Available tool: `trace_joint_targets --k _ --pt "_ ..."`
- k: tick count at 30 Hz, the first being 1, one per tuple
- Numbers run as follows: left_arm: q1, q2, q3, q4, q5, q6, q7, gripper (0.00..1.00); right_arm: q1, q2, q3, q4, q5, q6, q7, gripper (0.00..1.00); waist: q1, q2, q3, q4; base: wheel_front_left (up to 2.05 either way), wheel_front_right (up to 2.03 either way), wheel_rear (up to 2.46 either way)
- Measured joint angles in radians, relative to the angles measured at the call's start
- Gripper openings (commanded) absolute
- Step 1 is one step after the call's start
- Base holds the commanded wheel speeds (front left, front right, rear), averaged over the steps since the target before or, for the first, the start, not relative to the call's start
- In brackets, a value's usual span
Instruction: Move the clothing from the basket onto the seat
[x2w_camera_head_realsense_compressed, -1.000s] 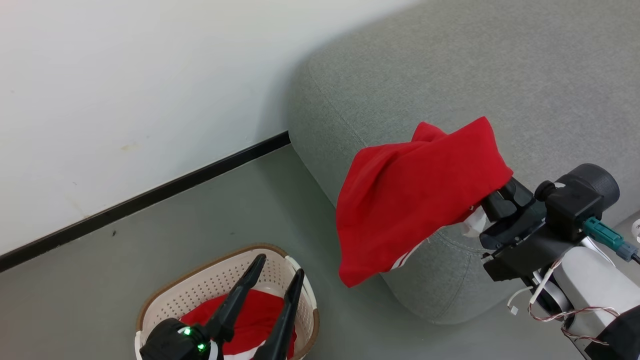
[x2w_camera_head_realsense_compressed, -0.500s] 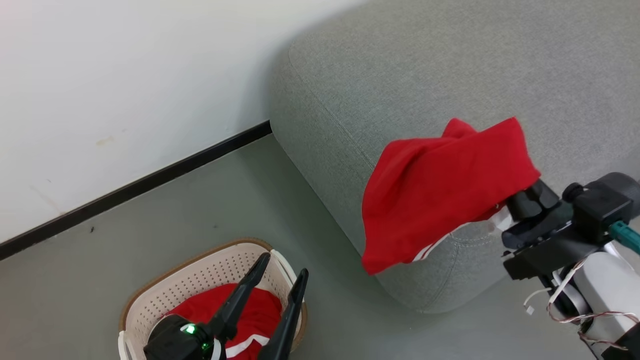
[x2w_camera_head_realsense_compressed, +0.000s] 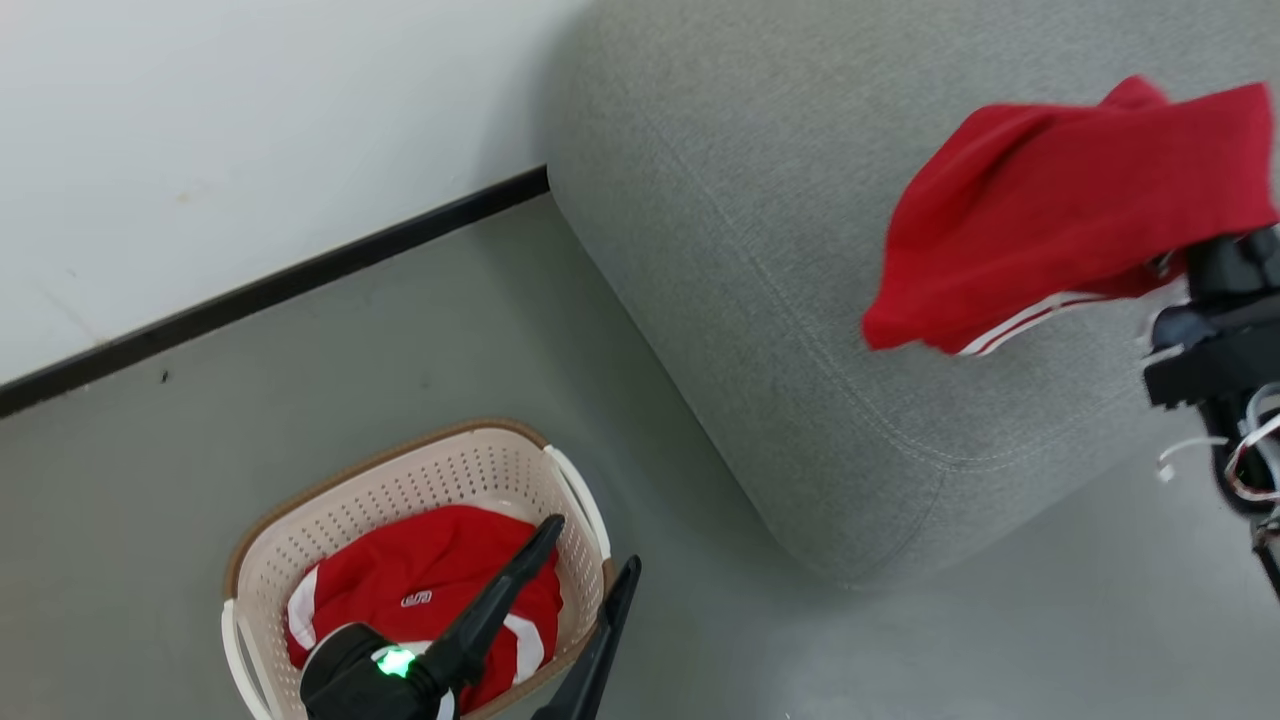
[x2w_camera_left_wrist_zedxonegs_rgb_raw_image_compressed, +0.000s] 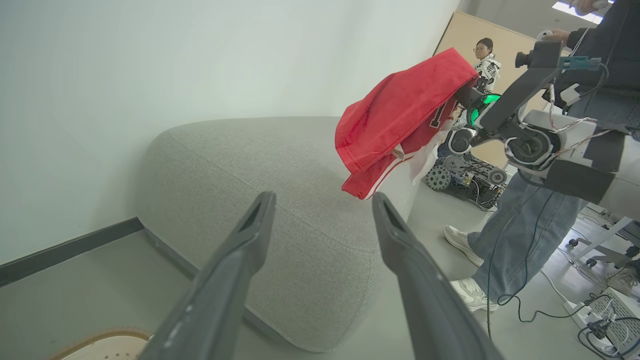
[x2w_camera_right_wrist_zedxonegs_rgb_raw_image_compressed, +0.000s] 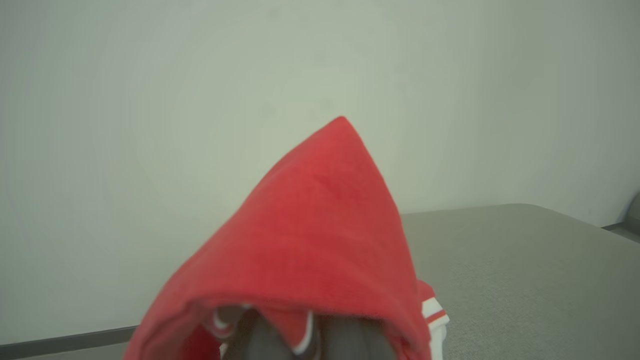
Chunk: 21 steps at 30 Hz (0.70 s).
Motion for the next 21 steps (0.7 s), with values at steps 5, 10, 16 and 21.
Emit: trace_joint_targets --k 5,10,16,21 --pt "-0.008 0.022 0.003 -0.019 0.002 -0.007 0.011 1.0 -0.074 -0.004 -0.06 0.046 0.006 -0.005 0.0 0.0 0.0 0.0 0.052 0.026 0.0 0.0 0.0" --pt "-0.009 0.044 0.014 -0.039 0.002 -0.007 0.023 1.0 -0.146 -0.016 -0.109 0.086 0.005 -0.024 0.0 0.0 0.0001 0.0 0.106 0.056 0.0 0.0 0.0" --pt "-0.009 0.075 0.048 -0.059 0.001 -0.007 0.031 1.0 -0.208 -0.03 -0.16 0.125 0.005 -0.039 0.0 0.0 0.0001 0.0 0.167 0.09 0.0 0.0 0.0" --pt "-0.005 0.105 0.073 -0.079 -0.001 0.0 0.035 1.0 -0.248 -0.04 -0.192 0.169 0.006 -0.04 0.0 0.0 0.0001 0.0001 0.207 0.105 0.0 0.0 0.0"
